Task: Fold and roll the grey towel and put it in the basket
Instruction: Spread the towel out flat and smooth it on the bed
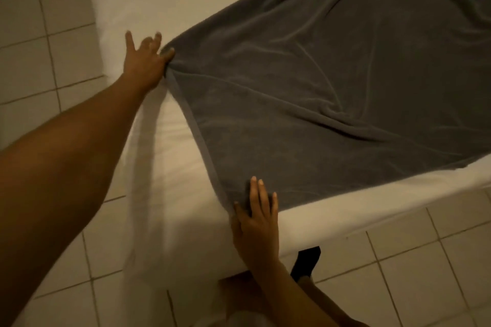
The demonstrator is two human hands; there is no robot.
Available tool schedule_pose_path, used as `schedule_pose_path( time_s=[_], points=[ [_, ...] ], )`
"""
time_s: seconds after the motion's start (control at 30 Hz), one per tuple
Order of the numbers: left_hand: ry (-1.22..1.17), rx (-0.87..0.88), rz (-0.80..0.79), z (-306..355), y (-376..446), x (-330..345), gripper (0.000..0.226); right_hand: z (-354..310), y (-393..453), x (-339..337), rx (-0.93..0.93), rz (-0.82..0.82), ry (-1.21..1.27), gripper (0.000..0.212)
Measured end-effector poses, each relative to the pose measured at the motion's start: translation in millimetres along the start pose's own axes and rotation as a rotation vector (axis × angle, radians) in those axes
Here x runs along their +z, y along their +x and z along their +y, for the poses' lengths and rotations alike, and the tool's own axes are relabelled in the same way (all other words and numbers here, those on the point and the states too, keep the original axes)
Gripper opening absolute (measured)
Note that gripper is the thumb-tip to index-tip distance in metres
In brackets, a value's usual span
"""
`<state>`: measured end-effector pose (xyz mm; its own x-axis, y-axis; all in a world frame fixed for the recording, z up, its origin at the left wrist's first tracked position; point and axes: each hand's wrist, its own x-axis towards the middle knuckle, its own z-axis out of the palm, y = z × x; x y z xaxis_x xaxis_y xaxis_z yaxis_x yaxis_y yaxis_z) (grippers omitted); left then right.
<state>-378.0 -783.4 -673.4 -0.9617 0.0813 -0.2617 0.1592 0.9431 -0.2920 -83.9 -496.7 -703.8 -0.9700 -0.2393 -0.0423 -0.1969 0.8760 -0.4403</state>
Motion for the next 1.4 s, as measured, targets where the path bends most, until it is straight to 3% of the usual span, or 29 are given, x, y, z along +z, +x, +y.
schedule_pose_path(
  time_s=[0.17,0.33,0.47,0.57,0.83,1.1,1.17,1.27,1.4],
  points=[
    [-0.063,0.014,-0.109,12,-8,41,0.058,11,1,19,0.042,-0.22,-0.13,0.065],
    [-0.202,0.014,-0.046,10,-9,44,0.055,-6,14,18,0.135,-0.264,-0.124,0.083],
    [-0.199,0.055,-0.005,-1,0,43,0.055,-16,31,27,0.142,-0.334,-0.197,0.079],
    [-0.231,0.058,0.005,-7,9,43,0.06,-16,38,34,0.18,-0.279,-0.225,0.06],
    [-0.217,0.085,0.182,-2,53,14,0.048,21,38,13,0.318,0.06,-0.144,0.066],
    [-0.031,0.031,0.31,-36,109,-24,0.024,57,33,22,0.389,0.07,-0.184,0.067],
    [0.016,-0.045,0.353,-52,122,-39,0.029,62,33,29,0.39,0.077,-0.205,0.067],
    [0.079,-0.089,0.401,-72,134,-58,0.054,62,37,37,0.406,0.103,-0.216,0.066],
    [0.057,0.077,0.393,-61,127,-31,0.052,59,40,41,0.424,0.132,-0.223,0.066]
  ],
)
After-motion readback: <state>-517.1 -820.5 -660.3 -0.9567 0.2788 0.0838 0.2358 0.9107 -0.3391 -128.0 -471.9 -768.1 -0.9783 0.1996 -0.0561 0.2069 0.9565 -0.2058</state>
